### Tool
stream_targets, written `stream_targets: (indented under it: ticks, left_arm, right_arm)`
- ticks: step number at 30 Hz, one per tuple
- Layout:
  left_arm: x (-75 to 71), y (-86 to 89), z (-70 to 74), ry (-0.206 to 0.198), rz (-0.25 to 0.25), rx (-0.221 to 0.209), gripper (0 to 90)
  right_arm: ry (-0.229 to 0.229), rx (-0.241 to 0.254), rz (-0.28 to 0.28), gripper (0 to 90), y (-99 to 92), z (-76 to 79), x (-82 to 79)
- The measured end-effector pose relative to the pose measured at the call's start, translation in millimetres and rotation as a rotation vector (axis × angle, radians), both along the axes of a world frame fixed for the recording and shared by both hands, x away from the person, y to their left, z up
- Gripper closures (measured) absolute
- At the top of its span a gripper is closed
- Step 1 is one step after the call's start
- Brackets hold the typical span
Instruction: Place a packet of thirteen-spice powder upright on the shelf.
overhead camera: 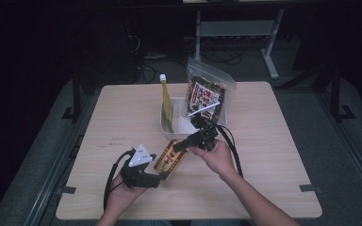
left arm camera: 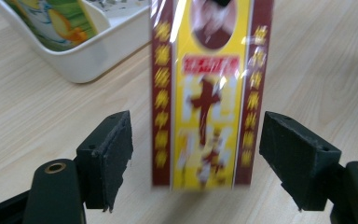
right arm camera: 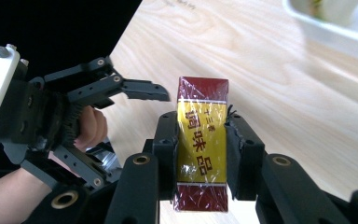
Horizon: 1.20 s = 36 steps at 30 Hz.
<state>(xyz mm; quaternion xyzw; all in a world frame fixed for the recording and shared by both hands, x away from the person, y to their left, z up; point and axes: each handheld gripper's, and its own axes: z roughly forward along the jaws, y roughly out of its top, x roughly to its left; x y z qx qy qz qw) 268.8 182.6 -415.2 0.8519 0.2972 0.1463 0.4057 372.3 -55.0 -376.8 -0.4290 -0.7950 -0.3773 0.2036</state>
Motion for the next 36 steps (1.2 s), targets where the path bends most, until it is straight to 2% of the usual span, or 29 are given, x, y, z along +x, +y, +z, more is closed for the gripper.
stream_targets:
  ticks: [7,11,12,18,21,22,26,36]
  left_arm:
    - [0.6,8.2,1.9,-0.002,0.024,-0.021,24.8]
    - [1.6,14.5,0.1,0.013,0.039,-0.031,24.4]
    - [2.0,16.1,-0.7,0.015,0.046,-0.035,24.4]
    - [4.7,27.9,-2.1,0.013,0.082,-0.035,24.5]
    - [5.1,31.1,-2.3,0.015,0.092,-0.039,24.5]
    - [5.5,32.7,-2.8,0.018,0.096,-0.038,24.5]
    - [6.5,35.7,-3.9,0.024,0.101,-0.036,24.5]
    - [9.2,39.2,-5.2,0.026,0.104,-0.047,24.4]
  right_arm:
    - [-0.027,-0.028,-0.078,68.1,-16.8,14.9,3.1]
    - [-0.047,-0.034,-0.104,68.1,-21.6,22.1,3.8]
    - [-0.064,-0.057,-0.118,68.1,-23.8,27.4,4.1]
    - [-0.091,-0.062,-0.170,68.1,-31.9,39.6,7.2]
    - [-0.101,-0.068,-0.185,68.1,-33.8,43.7,8.4]
    - [-0.110,-0.074,-0.209,68.1,-35.5,48.4,10.2]
    - [-0.127,-0.094,-0.243,68.0,-36.6,55.1,14.4]
    - [-0.150,-0.144,-0.308,68.0,-35.0,65.0,29.1]
